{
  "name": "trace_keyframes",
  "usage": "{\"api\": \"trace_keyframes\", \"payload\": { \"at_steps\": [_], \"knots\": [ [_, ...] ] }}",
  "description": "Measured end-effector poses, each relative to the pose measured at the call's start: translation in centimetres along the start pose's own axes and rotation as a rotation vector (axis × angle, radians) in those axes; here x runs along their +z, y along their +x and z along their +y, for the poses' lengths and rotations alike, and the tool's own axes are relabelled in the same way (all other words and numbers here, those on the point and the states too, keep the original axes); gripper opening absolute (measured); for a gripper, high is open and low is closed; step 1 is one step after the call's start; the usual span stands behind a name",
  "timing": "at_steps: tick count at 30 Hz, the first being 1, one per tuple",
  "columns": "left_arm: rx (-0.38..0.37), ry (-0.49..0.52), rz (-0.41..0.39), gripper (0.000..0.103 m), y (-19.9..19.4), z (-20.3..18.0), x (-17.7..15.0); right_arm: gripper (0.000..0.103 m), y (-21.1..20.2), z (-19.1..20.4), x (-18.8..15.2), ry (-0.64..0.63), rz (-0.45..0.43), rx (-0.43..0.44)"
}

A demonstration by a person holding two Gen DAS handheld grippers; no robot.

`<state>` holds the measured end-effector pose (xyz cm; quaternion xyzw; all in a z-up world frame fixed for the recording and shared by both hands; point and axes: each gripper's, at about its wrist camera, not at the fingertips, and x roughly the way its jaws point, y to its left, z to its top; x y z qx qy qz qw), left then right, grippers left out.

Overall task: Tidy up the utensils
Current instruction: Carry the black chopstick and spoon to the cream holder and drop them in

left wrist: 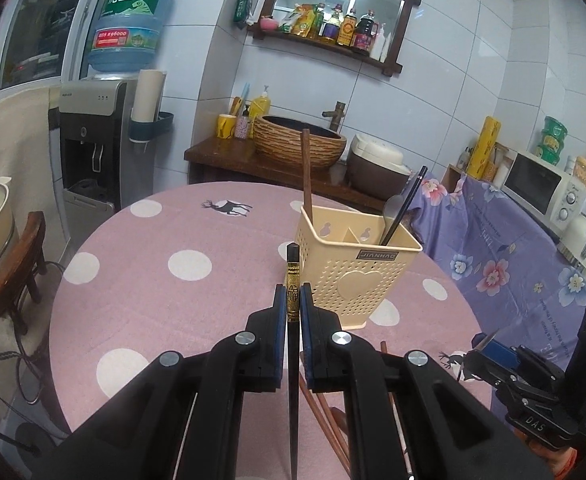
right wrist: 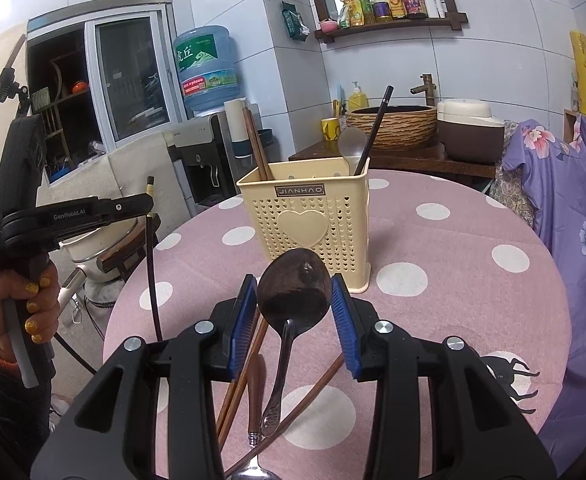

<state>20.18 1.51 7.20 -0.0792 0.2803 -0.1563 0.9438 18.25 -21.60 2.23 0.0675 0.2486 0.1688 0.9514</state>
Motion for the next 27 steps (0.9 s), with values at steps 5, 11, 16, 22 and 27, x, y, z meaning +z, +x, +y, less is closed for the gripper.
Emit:
{"api": "trace_keyframes", "payload": {
  "at_steps": [5,11,16,22,27],
  "knots": [
    [-0.012,0.010,-0.017,0.008,-0.4,-0.3,0.3,0.038,0.0,0.2,0.1,-0.004,-0.011,-0.003],
    [-0.016,0.030,-0.034,0.008,-0.8,-0.6,0.9,0.038,0.0,0.0,0.7,0.002,-0.013,0.007],
    [-0.016,0.048,-0.051,0.008,-1.0,-0.9,1.6,0.038,0.0,-0.1,1.6,0.010,-0.016,0.029],
    [-0.009,0.072,-0.065,0.008,-0.7,-1.4,2.5,0.038,0.0,-0.1,2.9,0.006,-0.025,0.038],
    [-0.031,0.074,-0.068,0.008,-0.5,-1.7,3.7,0.038,0.1,-0.2,4.5,0.003,-0.033,0.048]
  ]
}}
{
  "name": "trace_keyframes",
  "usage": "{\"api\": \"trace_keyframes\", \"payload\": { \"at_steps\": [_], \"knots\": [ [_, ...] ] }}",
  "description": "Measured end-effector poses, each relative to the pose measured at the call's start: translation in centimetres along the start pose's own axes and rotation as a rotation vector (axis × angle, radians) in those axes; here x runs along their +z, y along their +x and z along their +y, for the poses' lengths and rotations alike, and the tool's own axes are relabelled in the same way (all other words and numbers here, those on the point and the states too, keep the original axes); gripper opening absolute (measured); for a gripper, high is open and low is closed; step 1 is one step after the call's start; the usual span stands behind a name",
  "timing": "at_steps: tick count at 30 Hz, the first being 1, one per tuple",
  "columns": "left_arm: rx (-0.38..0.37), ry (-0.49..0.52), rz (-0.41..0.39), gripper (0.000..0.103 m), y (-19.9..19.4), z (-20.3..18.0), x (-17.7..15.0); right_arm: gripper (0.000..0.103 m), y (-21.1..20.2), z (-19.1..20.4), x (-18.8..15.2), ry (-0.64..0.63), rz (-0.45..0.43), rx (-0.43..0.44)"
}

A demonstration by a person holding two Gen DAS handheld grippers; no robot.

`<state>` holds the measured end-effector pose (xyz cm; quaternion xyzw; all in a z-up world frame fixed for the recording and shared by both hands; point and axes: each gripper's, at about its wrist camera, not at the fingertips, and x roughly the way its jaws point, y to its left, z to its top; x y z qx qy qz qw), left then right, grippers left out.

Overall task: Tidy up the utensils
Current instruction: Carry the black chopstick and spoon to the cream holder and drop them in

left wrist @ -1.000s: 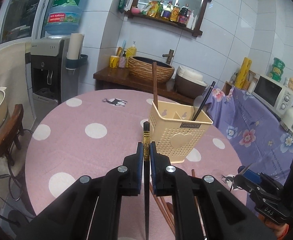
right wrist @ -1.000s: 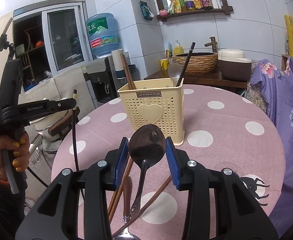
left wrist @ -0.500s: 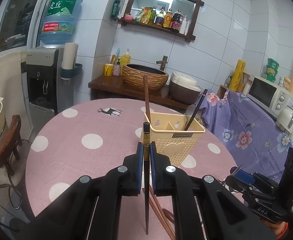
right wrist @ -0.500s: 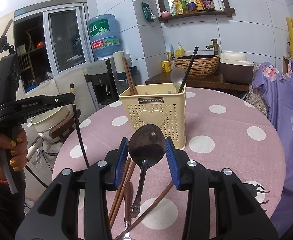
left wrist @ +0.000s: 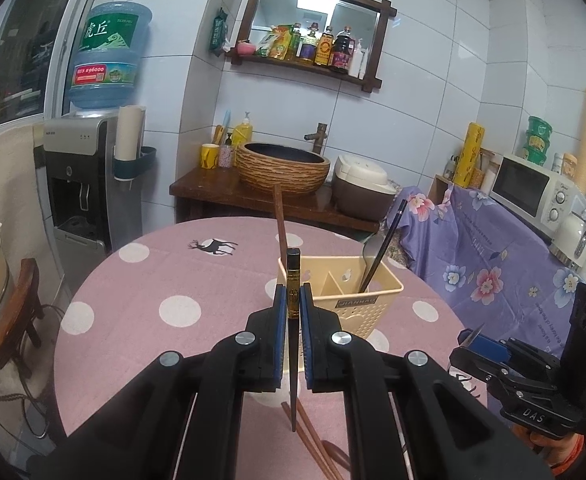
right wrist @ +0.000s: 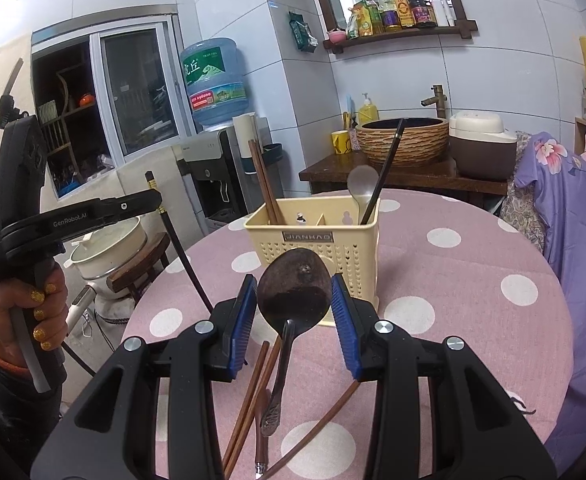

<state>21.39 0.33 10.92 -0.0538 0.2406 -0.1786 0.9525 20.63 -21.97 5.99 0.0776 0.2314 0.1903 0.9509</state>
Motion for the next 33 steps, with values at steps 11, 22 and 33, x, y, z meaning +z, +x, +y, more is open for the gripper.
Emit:
{"api": "trace_keyframes", "payload": {
  "at_steps": [11,22,33],
  "knots": [
    [-0.080,0.036,-0.108,0.008,-2.5,-2.2,6.9,0.038,0.2,-0.4,8.5,-0.025,-0.114,-0.027],
    [0.006,0.024,-0.229,0.008,0.8,-4.1,12.7,0.038,4.8,-0.3,14.3,-0.095,-0.246,-0.212],
    [0.055,-0.004,-0.124,0.008,6.4,-2.4,7.8,0.038,9.7,-1.7,9.3,-0.095,-0.159,-0.260]
  ]
}}
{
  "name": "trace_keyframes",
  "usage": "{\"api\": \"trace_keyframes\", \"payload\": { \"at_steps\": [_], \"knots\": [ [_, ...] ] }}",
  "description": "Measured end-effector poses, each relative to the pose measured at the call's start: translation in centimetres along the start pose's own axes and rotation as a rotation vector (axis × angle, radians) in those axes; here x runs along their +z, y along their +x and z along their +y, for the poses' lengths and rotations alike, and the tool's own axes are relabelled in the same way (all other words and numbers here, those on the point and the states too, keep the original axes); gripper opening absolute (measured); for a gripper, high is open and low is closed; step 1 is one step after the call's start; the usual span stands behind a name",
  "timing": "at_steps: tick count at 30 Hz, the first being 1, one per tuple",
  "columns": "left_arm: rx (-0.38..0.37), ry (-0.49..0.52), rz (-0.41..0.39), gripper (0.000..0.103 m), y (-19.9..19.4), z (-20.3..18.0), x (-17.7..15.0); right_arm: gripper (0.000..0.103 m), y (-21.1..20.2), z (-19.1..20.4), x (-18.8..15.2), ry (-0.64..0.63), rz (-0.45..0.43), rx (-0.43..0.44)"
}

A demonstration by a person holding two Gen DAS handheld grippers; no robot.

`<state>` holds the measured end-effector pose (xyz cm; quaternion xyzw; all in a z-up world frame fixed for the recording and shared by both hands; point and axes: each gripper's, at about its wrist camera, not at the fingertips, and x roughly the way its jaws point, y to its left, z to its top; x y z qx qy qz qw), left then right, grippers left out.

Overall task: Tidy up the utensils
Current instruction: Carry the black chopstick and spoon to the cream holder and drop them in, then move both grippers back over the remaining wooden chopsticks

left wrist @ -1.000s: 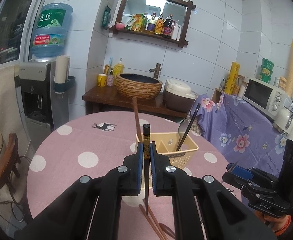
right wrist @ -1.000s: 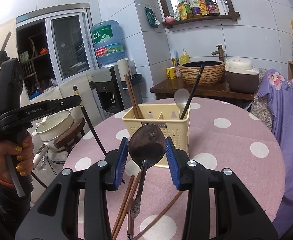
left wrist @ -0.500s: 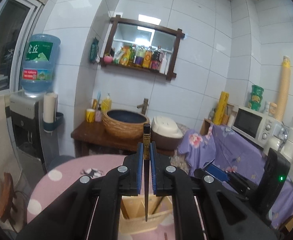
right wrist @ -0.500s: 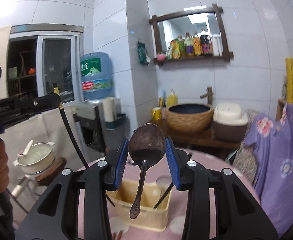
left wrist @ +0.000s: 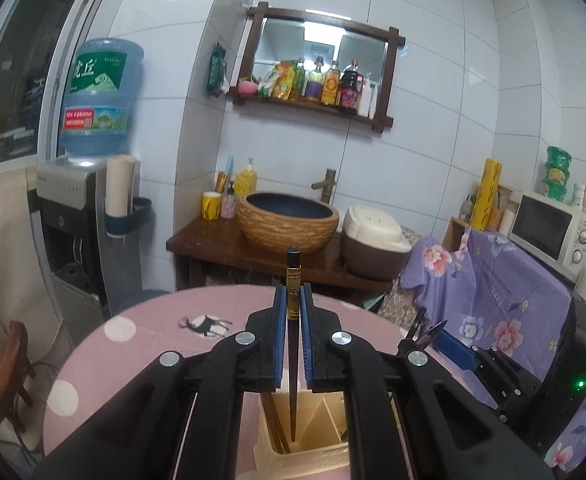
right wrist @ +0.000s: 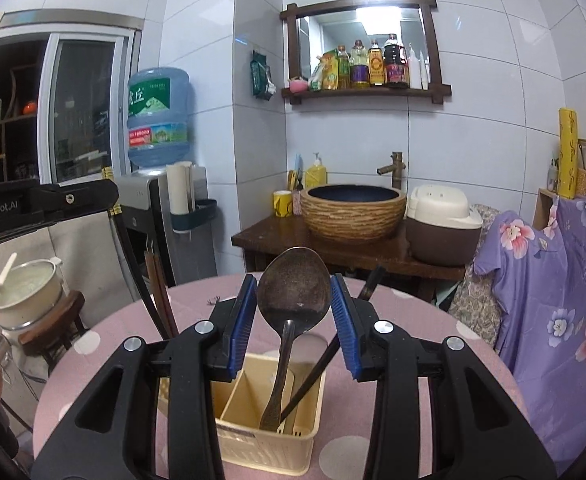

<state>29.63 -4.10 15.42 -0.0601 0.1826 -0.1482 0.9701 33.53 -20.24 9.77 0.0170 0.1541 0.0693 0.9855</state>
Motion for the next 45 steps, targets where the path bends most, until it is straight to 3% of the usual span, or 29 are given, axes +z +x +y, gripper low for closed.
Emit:
{"api": "trace_keyframes", "payload": {
  "at_steps": [12,14,18,20,21,23,24,25,30,36,45],
  "knots": [
    [0.006,-0.027,0.108,0.008,2.4,1.3,-4.9,0.038,1.4,0.5,-5.1,-0.021,0.063,-0.018],
    [0.036,-0.004,0.088,0.008,2.2,1.1,-5.3,0.038,1.5,0.7,-5.5,-0.035,0.069,-0.024],
    [0.020,-0.002,0.087,0.008,2.0,1.1,-5.3,0.039,1.2,0.9,-6.0,-0.051,0.052,-0.027],
    [0.012,0.001,0.089,0.008,1.9,1.1,-5.3,0.043,1.0,0.8,-6.1,-0.052,0.047,-0.027],
    [0.008,0.003,0.091,0.009,1.9,1.0,-5.3,0.050,0.9,0.8,-6.1,-0.053,0.044,-0.028],
    [0.010,0.010,0.092,0.022,1.6,0.9,-5.5,0.057,0.3,0.7,-6.2,-0.053,0.040,-0.025],
    [0.008,0.008,0.088,0.040,1.3,0.9,-5.7,0.057,-0.1,0.7,-6.3,-0.052,0.039,-0.024],
    [0.003,0.001,0.082,0.049,0.9,0.9,-6.0,0.058,-0.5,0.6,-6.3,-0.050,0.036,-0.025],
    [-0.017,-0.002,0.101,0.057,-0.9,0.8,-7.9,0.062,-2.8,-0.1,-7.1,-0.015,0.066,-0.011],
    [-0.030,-0.011,0.146,0.064,-3.2,1.0,-11.3,0.062,-4.5,-0.1,-10.0,-0.025,0.195,0.017],
    [0.112,0.001,0.226,0.068,-4.7,2.8,-17.1,0.060,-4.1,-0.2,-16.2,0.027,0.415,0.003]
  ]
}}
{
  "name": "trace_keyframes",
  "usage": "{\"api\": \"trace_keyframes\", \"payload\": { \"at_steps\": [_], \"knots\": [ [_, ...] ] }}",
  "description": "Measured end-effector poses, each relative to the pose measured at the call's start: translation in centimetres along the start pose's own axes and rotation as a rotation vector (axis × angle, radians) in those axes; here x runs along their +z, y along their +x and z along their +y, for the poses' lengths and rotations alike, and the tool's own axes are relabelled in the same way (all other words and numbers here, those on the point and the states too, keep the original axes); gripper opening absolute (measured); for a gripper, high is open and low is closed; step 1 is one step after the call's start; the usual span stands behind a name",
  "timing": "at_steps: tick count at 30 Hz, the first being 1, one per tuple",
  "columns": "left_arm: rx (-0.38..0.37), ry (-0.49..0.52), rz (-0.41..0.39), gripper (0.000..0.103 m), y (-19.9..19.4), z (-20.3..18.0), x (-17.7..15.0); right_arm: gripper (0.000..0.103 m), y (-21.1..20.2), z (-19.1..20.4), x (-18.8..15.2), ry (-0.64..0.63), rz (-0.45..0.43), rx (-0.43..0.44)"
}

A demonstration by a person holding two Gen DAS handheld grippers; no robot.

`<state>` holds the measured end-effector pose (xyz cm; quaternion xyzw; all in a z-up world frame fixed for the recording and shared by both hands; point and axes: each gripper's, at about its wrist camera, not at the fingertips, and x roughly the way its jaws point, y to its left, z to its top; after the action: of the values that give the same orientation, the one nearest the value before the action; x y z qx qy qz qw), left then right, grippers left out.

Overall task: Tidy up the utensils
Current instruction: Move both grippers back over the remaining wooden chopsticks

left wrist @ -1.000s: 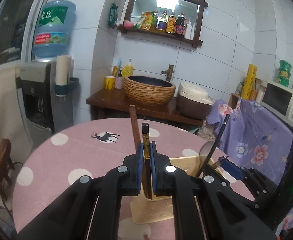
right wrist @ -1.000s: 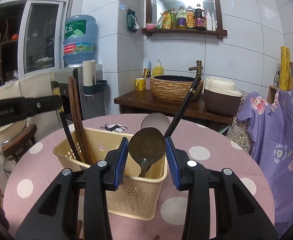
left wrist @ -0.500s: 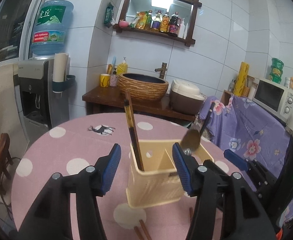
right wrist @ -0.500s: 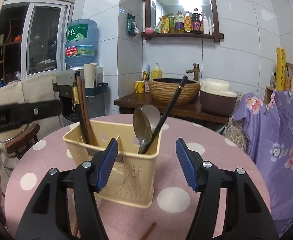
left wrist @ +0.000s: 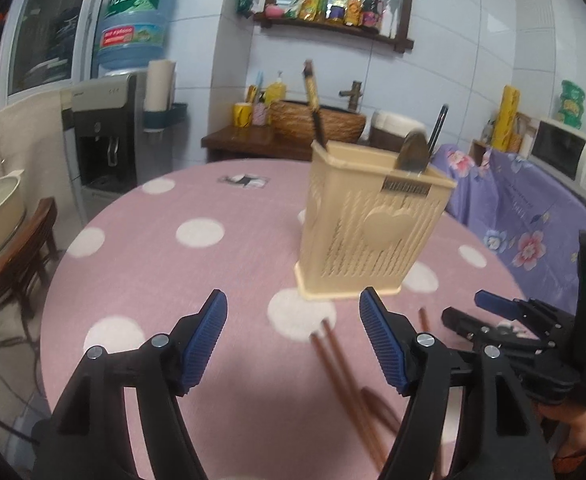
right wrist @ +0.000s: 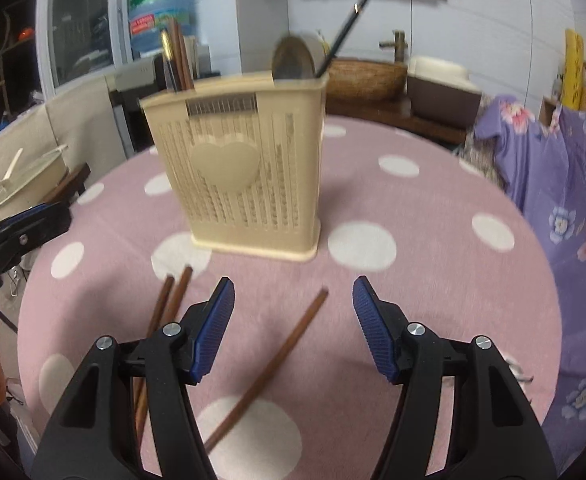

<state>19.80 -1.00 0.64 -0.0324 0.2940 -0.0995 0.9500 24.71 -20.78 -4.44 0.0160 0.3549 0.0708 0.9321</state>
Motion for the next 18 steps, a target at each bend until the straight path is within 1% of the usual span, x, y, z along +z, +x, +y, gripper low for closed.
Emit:
{"api": "trace_keyframes", "payload": {
  "at_steps": [1,3,5,8,10,12,15,18],
  "knots": [
    [0.011,0.001,0.012,0.069,0.1,0.3,-0.5,0.056,0.4,0.0,-0.4,0.006,0.021,0.002],
    [0.023,-0.002,0.026,0.069,0.2,0.6,-1.3,0.054,1.3,0.0,-0.9,0.021,0.066,0.007],
    [0.030,-0.006,0.035,0.069,0.2,0.9,-1.9,0.048,2.1,0.1,-1.3,0.043,0.106,0.006],
    [0.042,0.010,0.026,0.070,0.0,1.1,-2.4,0.039,3.2,-0.1,-1.4,0.081,0.157,0.001],
    [0.045,0.023,0.015,0.070,-0.2,1.0,-2.6,0.033,3.7,-0.1,-1.4,0.092,0.177,-0.017],
    [0.032,0.024,0.005,0.071,-0.3,1.0,-2.9,0.029,3.9,0.1,-1.1,0.095,0.189,-0.036],
    [0.013,0.031,0.000,0.071,-0.3,1.0,-3.1,0.027,4.4,0.7,-0.7,0.088,0.209,-0.074],
    [-0.015,0.025,-0.001,0.071,-0.3,1.4,-3.4,0.021,4.6,0.9,-0.4,0.102,0.217,-0.104]
  ]
}}
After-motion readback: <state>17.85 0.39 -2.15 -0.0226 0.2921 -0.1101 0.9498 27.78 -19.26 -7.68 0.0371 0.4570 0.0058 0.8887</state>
